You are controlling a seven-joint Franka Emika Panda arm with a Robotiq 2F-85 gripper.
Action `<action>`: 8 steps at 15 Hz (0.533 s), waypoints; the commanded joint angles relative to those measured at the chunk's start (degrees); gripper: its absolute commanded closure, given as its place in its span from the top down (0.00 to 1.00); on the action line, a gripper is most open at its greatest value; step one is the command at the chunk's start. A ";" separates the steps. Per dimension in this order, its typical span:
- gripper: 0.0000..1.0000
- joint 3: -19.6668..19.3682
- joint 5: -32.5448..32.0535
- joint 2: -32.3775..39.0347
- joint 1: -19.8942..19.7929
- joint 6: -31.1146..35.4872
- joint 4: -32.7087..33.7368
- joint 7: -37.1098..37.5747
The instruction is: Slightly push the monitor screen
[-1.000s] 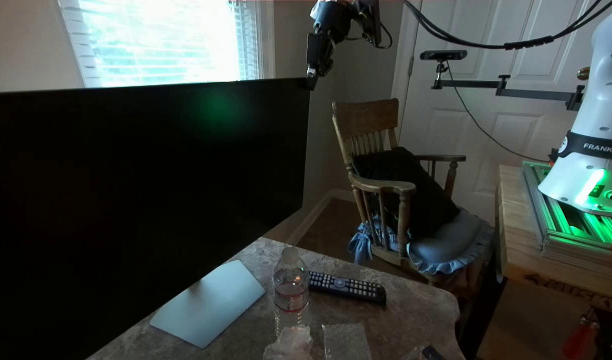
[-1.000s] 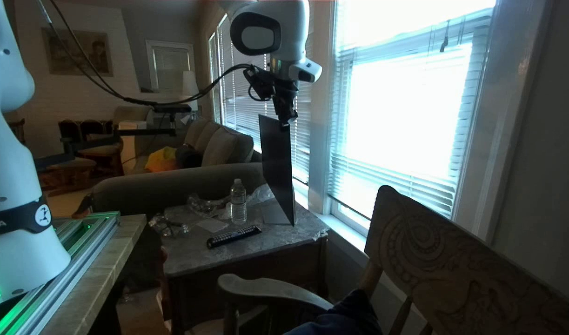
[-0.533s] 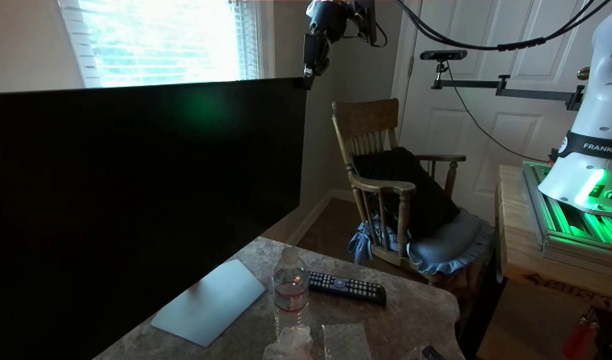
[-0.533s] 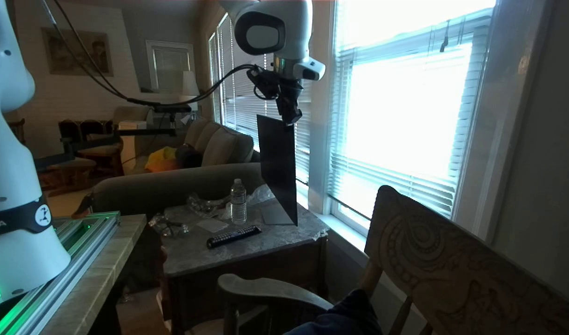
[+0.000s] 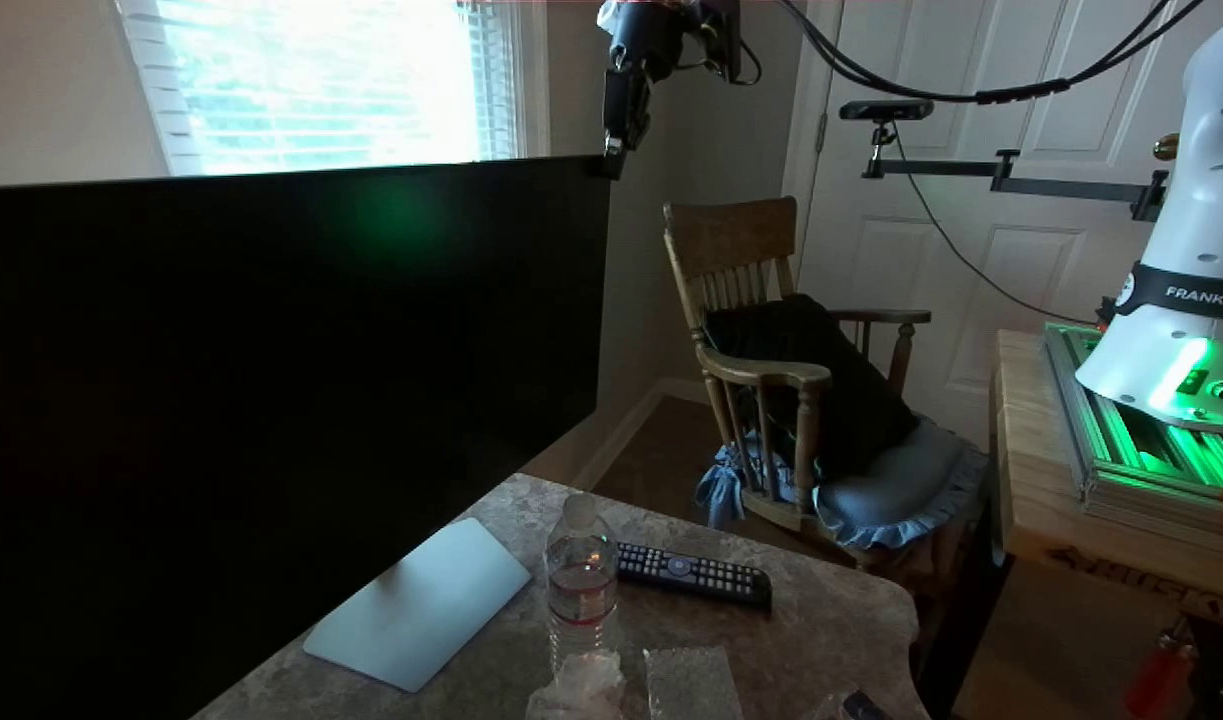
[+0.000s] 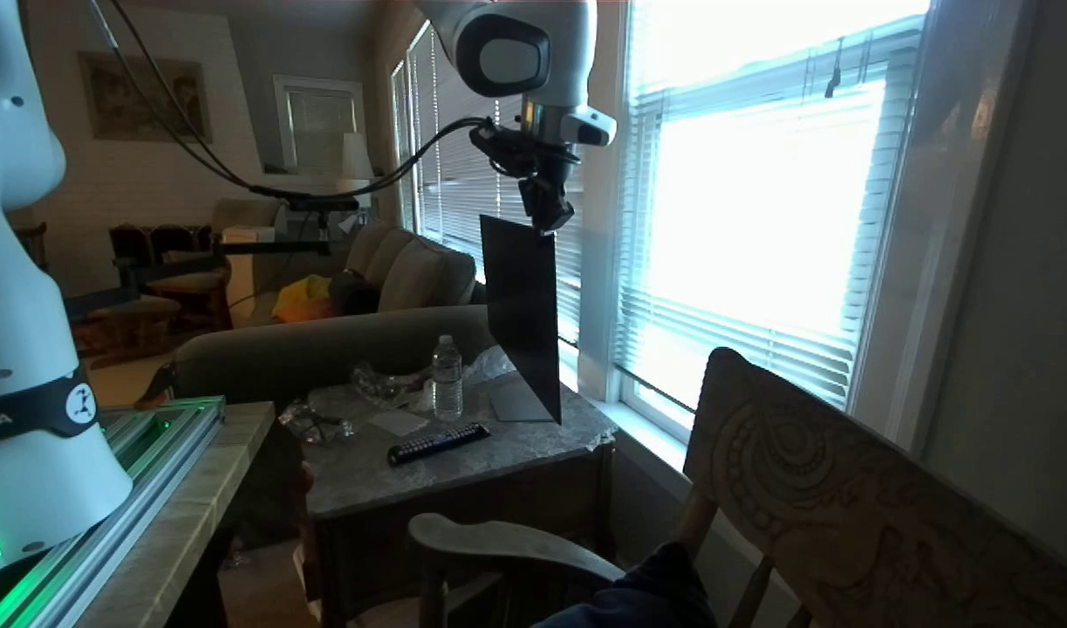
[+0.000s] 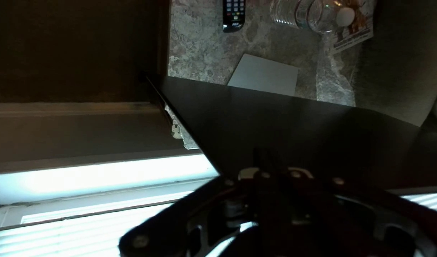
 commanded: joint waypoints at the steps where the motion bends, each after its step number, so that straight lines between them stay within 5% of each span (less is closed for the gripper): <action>1: 0.00 0.23 -4.00 2.71 -0.42 -3.38 5.19 2.14; 8: 0.00 0.25 -6.32 4.77 -0.46 -4.77 9.09 2.71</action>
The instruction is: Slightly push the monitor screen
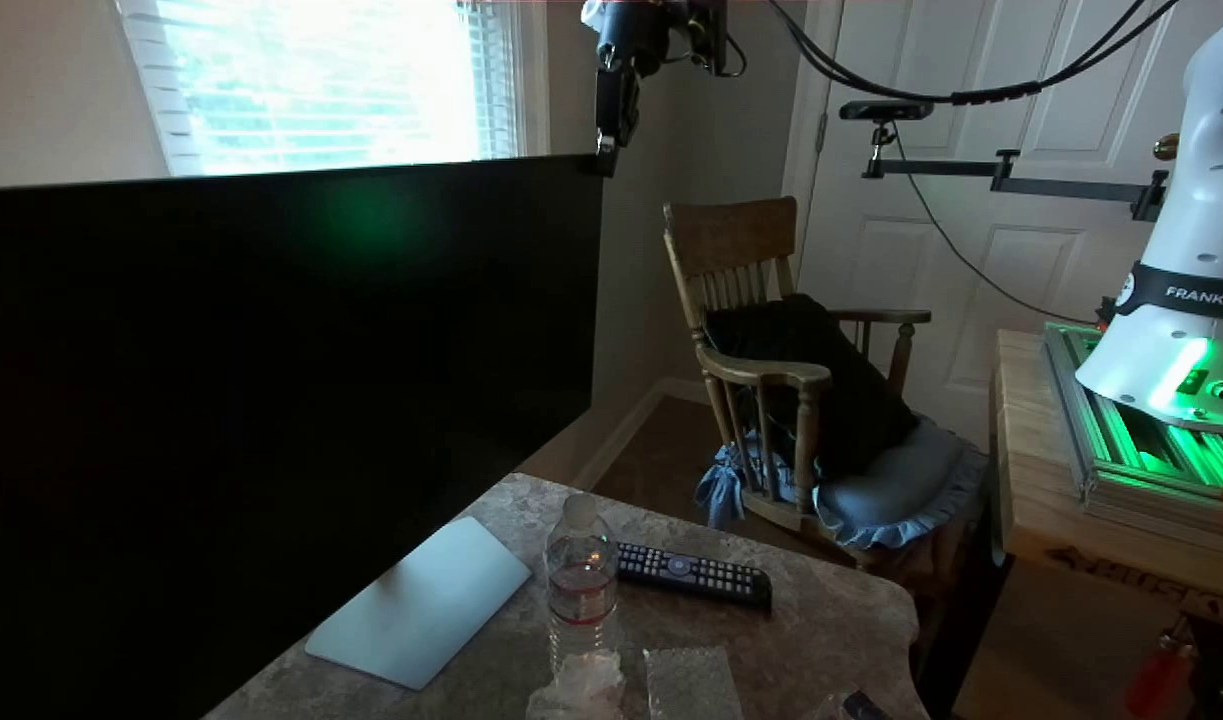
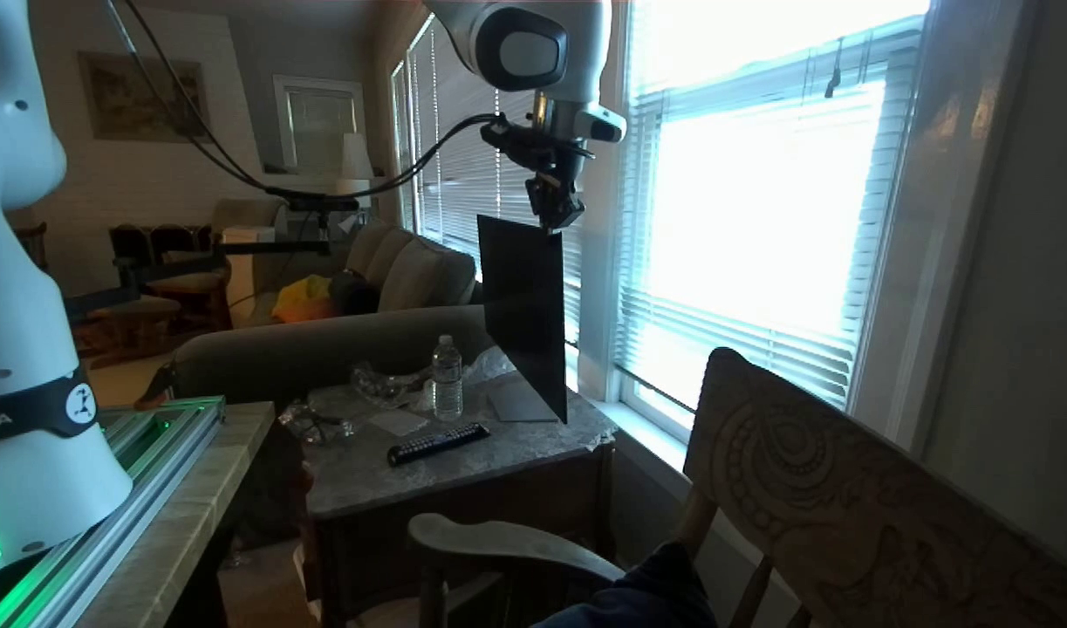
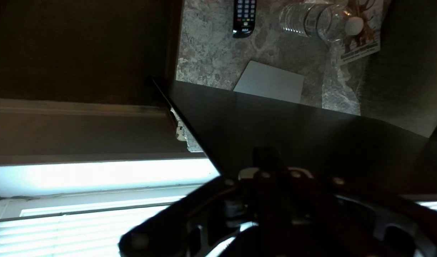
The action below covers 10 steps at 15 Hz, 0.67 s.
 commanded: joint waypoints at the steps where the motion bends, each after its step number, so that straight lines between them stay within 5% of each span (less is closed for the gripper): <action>1: 0.00 0.32 -2.53 2.29 -0.27 -0.73 4.52 2.51; 10: 0.00 0.48 -4.67 3.51 -0.21 -0.71 6.38 2.65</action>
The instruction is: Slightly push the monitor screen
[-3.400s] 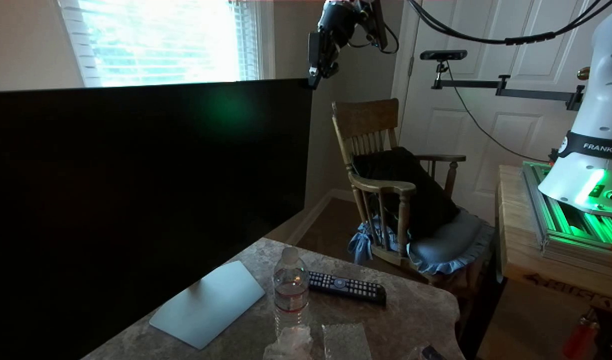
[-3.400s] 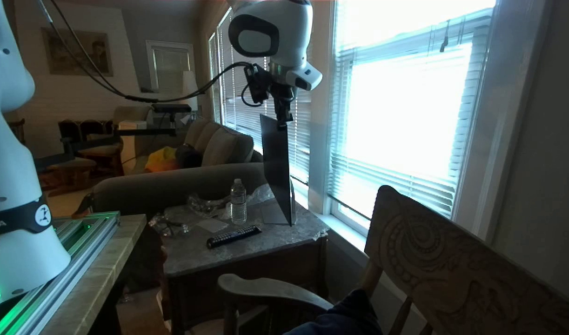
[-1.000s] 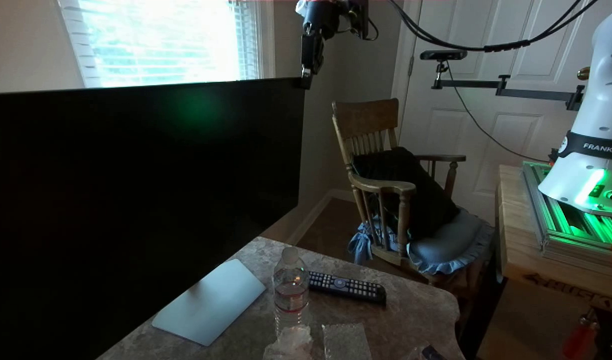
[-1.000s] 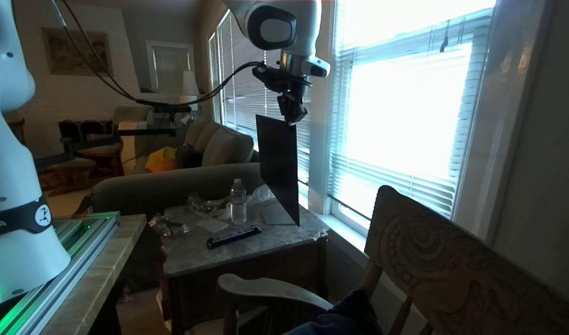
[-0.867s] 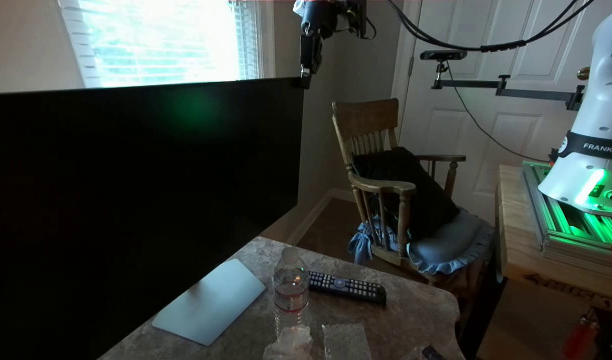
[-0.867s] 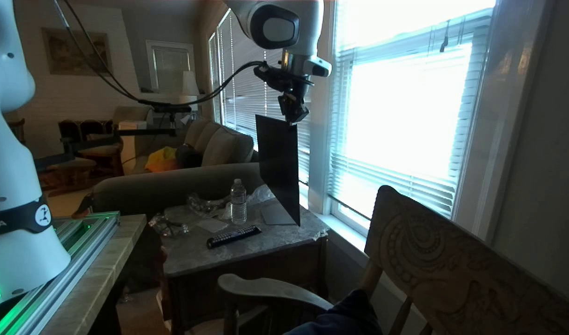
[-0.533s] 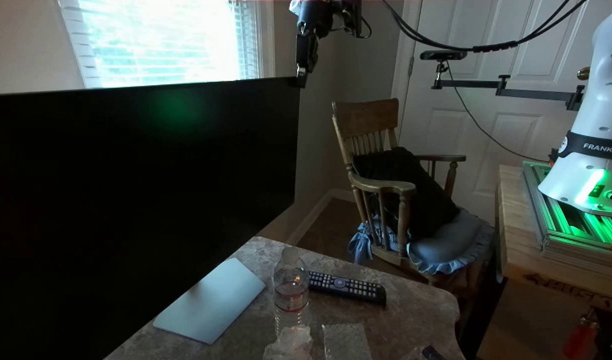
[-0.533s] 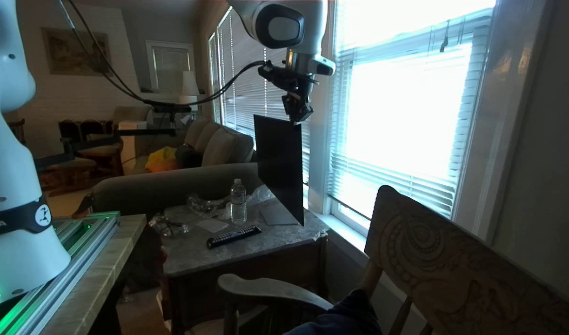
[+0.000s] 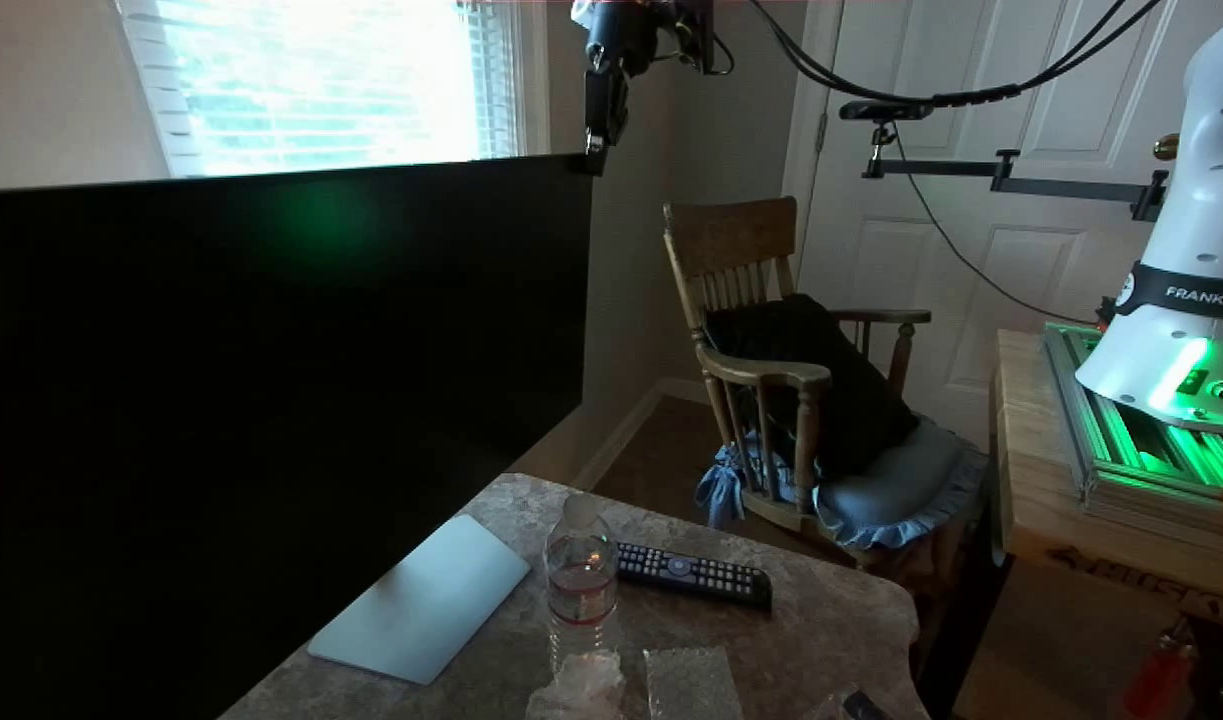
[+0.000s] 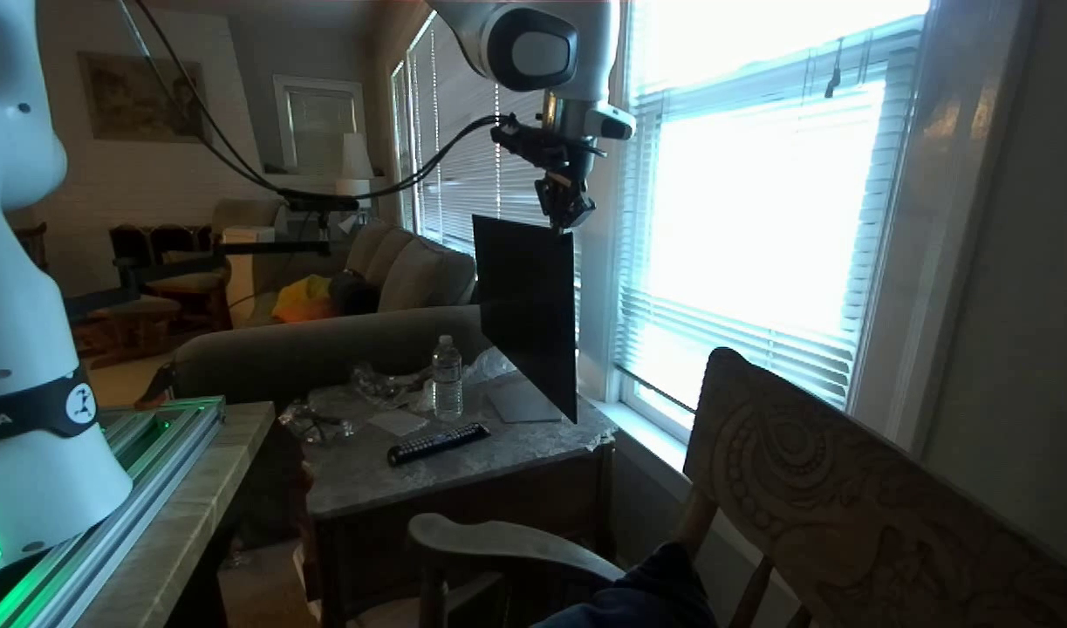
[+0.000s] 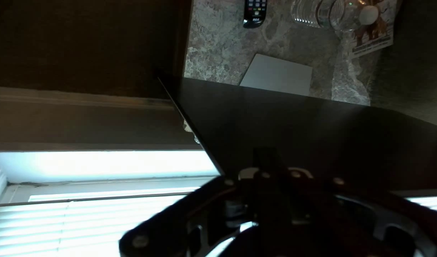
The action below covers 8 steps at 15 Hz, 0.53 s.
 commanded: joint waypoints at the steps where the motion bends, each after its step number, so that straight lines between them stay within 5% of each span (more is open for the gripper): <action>1: 0.00 0.48 -2.51 1.55 0.00 -0.68 3.55 1.99; 8: 0.00 0.60 -3.29 1.86 0.14 -0.67 4.07 1.73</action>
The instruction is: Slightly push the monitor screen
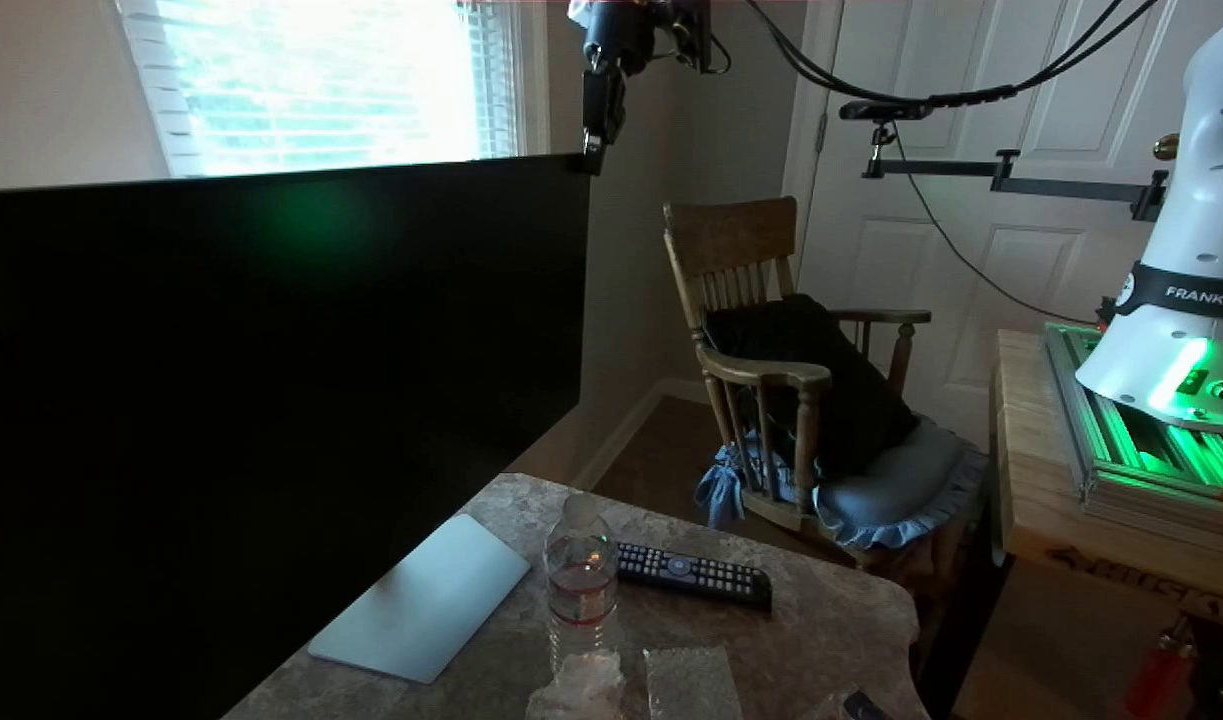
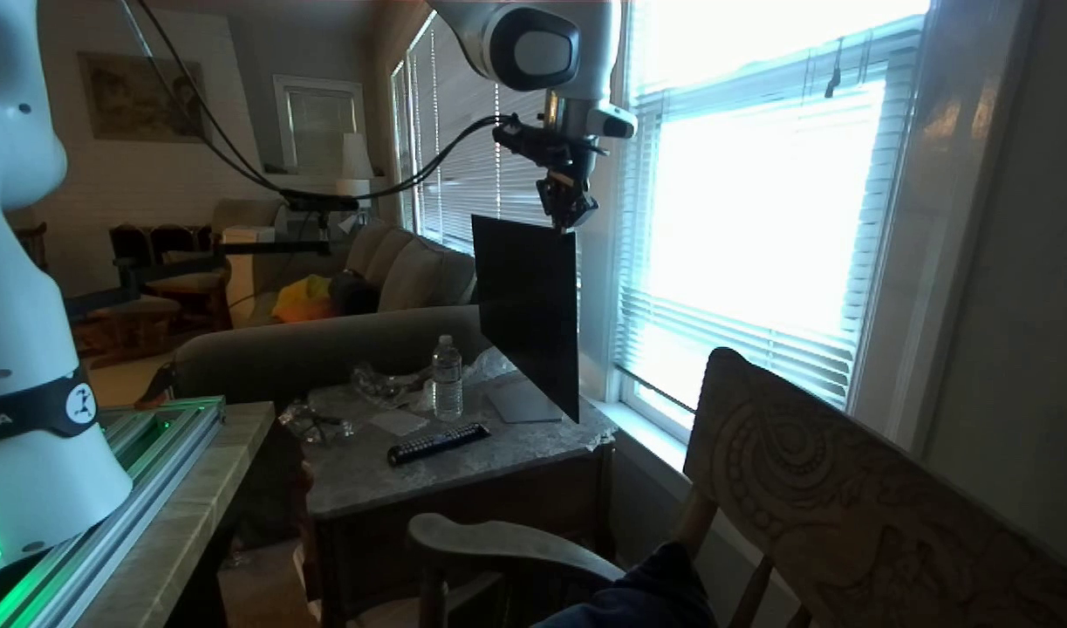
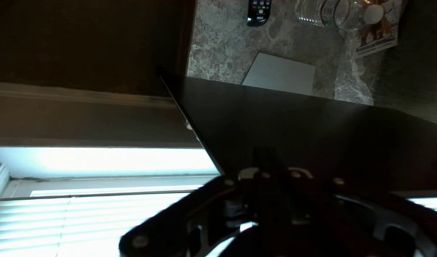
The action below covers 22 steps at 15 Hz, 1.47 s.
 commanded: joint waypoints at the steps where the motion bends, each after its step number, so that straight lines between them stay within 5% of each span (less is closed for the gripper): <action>1: 0.00 0.59 -2.74 1.49 0.20 -0.75 3.65 1.76; 22: 0.00 0.73 -8.66 6.26 1.07 -7.23 12.15 1.97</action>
